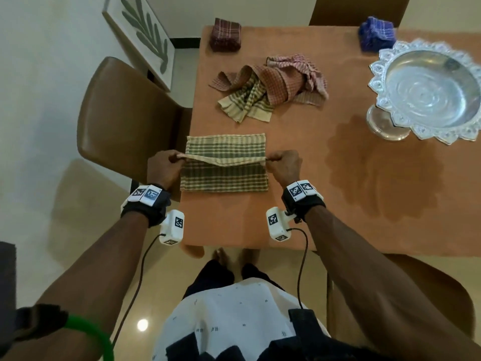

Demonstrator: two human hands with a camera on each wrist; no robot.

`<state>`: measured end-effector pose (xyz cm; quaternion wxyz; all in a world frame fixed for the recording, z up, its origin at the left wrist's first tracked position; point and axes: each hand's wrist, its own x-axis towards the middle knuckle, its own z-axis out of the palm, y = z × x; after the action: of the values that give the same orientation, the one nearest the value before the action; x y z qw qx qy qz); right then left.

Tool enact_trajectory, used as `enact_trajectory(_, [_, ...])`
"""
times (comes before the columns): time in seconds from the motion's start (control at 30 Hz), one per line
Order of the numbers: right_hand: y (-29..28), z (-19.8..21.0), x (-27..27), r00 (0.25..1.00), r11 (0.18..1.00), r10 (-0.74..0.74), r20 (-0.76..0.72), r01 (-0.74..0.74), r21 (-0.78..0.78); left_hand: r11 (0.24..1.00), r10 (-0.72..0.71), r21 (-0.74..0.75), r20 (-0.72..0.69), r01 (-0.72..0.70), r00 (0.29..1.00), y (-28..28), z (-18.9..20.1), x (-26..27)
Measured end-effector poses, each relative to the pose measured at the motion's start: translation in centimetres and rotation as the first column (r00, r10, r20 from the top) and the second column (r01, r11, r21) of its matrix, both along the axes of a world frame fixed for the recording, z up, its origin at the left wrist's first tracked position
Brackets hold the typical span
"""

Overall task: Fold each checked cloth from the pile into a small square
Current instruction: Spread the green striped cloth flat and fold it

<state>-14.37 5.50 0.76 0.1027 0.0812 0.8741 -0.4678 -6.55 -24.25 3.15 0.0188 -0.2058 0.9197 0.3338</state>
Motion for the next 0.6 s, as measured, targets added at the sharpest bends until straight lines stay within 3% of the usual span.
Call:
enact_trajectory(0.17, [-0.4,-1.1,-3.0,0.999,0.998,0.042,0.004,-0.043,0.045,0.998,-0.065,-0.002,0.032,0.065,0.997,-1.7,-1.1,-2.8])
enact_trajectory(0.3, [-0.6,-1.6,-5.4,0.998,0.994,0.068,0.008,-0.068,0.083,0.99,-0.015,0.141,0.088,0.002,0.996,-2.5,-2.0,-5.1])
enact_trajectory(0.6, [-1.9,-3.0,-7.9,0.992,0.971,0.127,0.001,-0.125,0.204,0.979,0.024,0.196,0.138,-0.051,0.99,-3.6,-4.4,-7.8])
